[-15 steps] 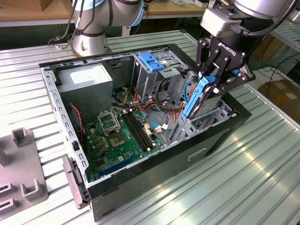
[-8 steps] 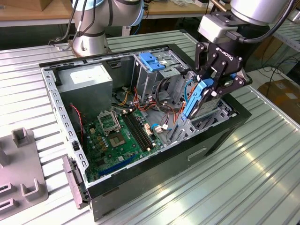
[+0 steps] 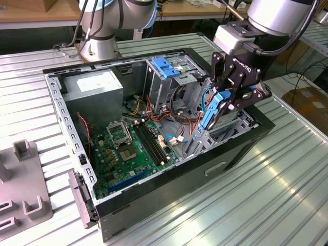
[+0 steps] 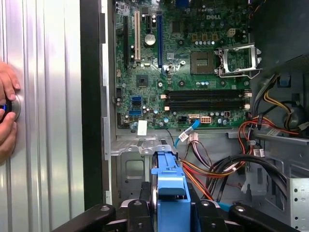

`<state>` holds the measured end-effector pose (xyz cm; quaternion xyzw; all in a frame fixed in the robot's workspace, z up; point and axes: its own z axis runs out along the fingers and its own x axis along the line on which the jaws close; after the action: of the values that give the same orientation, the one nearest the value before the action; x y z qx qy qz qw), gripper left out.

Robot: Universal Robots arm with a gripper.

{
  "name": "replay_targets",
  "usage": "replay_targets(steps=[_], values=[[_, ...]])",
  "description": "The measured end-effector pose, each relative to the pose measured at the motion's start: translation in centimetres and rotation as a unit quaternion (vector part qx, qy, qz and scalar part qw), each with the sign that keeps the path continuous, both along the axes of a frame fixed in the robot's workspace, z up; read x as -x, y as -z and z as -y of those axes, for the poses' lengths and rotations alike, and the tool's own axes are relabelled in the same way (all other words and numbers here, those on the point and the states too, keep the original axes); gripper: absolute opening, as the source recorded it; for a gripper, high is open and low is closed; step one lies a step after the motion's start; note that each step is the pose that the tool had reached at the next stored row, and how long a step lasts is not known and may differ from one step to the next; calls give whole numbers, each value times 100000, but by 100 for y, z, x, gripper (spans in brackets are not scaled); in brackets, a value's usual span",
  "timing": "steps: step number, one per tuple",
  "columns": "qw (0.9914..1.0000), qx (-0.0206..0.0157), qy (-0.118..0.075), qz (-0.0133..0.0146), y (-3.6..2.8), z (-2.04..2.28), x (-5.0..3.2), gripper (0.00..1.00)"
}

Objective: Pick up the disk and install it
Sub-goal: 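Insert the disk into the insertion slot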

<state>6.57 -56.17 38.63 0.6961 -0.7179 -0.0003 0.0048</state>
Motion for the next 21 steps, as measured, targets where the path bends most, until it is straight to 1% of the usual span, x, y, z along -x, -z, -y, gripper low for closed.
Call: replay_targets(steps=[4, 6, 12, 15, 19, 21], values=[[100000, 8, 0, -8, 54, 0, 0, 37], [100000, 6, -2, -10, 105, 0, 0, 37], [100000, 8, 1, -13, 181, 0, 0, 37], [100000, 7, -1, -16, 245, 0, 0, 37], [100000, 42, 0, -24, 281, 0, 0, 37], [100000, -8, 0, -16, 291, 0, -1, 37]])
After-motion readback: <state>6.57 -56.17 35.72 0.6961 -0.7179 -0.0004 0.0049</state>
